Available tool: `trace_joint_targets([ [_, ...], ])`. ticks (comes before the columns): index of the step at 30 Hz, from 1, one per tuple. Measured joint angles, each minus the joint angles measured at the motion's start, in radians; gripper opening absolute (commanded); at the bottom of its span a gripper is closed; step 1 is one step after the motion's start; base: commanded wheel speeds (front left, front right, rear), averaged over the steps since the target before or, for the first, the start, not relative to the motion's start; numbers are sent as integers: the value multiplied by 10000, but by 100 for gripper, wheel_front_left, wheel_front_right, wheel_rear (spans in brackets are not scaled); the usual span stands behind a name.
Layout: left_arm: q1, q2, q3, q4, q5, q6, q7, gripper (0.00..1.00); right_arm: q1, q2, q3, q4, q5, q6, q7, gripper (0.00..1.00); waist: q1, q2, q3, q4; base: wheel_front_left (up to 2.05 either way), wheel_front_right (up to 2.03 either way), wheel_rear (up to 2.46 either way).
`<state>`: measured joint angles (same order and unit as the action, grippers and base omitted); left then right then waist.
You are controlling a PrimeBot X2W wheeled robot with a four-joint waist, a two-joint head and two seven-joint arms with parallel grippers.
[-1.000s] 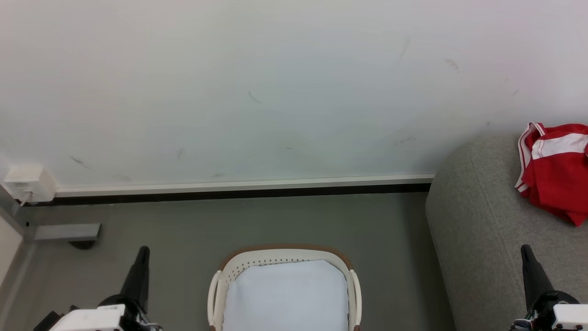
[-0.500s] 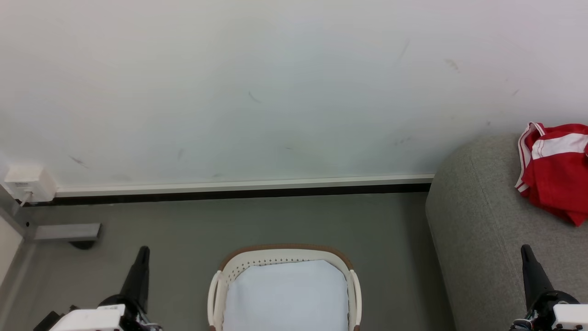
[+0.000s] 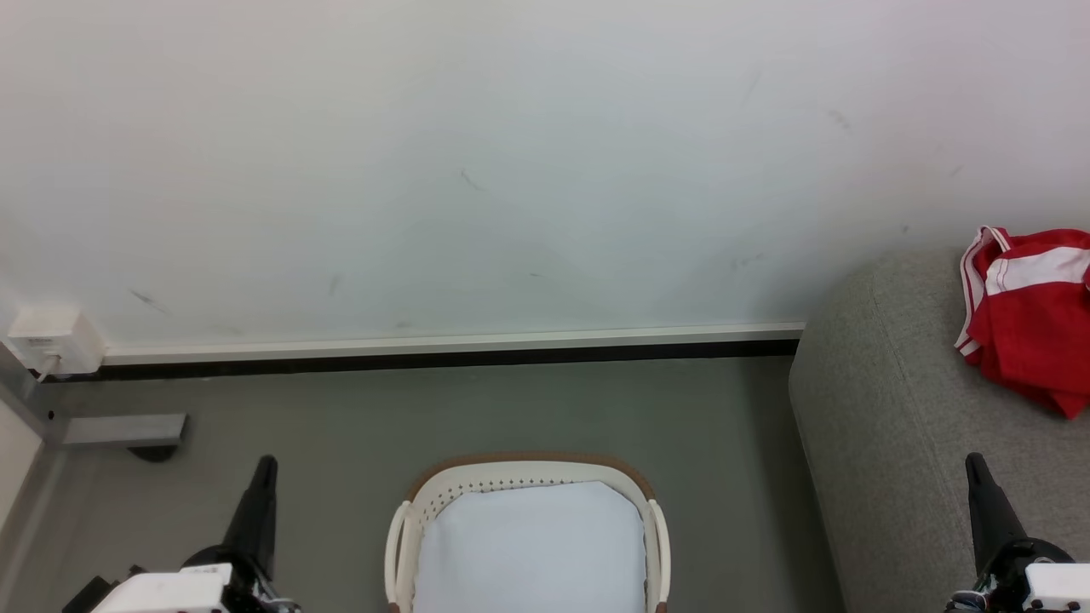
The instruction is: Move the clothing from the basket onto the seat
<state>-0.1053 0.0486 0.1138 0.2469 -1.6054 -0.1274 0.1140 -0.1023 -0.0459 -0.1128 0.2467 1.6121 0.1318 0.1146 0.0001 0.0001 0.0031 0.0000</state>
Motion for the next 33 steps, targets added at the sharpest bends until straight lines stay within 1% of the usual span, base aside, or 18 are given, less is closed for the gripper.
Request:
trace_joint_targets([
  [33,0,0,0,-2,0,0,0,0,0,-2,0,0,2,0,0,0,-1,0,0,0,0,0,0],
])
